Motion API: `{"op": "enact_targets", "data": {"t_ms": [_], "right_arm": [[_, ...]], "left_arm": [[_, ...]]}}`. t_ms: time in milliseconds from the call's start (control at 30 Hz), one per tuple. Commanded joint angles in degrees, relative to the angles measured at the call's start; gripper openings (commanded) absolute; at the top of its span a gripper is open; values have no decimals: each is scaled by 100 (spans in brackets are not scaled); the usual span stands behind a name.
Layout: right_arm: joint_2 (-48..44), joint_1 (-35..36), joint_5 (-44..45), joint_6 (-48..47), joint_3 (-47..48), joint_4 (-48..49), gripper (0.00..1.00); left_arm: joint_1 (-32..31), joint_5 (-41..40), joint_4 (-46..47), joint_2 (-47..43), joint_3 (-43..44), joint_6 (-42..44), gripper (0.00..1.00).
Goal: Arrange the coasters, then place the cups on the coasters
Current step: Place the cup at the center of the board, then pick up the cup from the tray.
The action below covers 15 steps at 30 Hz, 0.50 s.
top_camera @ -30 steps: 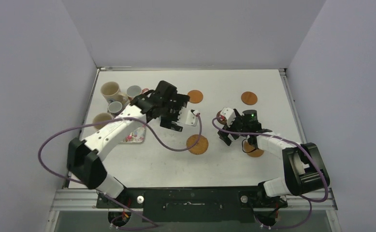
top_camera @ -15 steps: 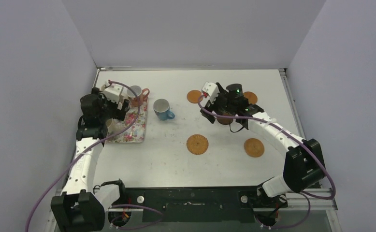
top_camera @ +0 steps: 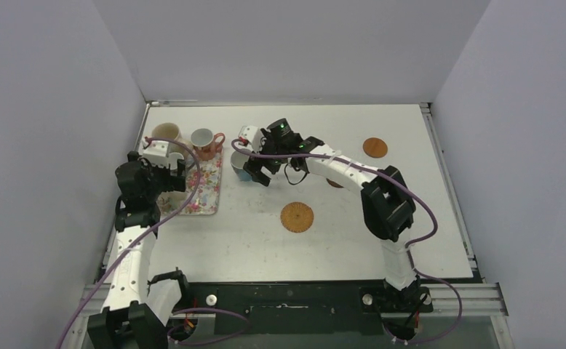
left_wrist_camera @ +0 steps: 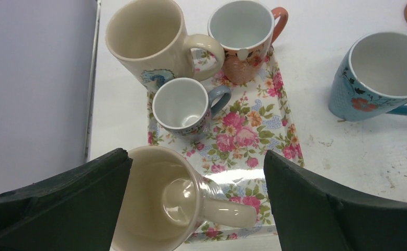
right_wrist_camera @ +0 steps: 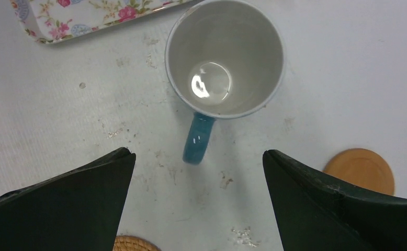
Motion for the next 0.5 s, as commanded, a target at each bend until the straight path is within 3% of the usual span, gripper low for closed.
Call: {"op": "enact_targets", "data": {"t_ms": [0, 467], "right_arm": [[221, 223, 212, 208, 488, -368, 100], [495, 325, 508, 424, 462, -2, 95]], "left_arm": [[39, -337, 305, -308, -9, -288, 97], [42, -504, 1004, -987, -662, -362, 97]]}}
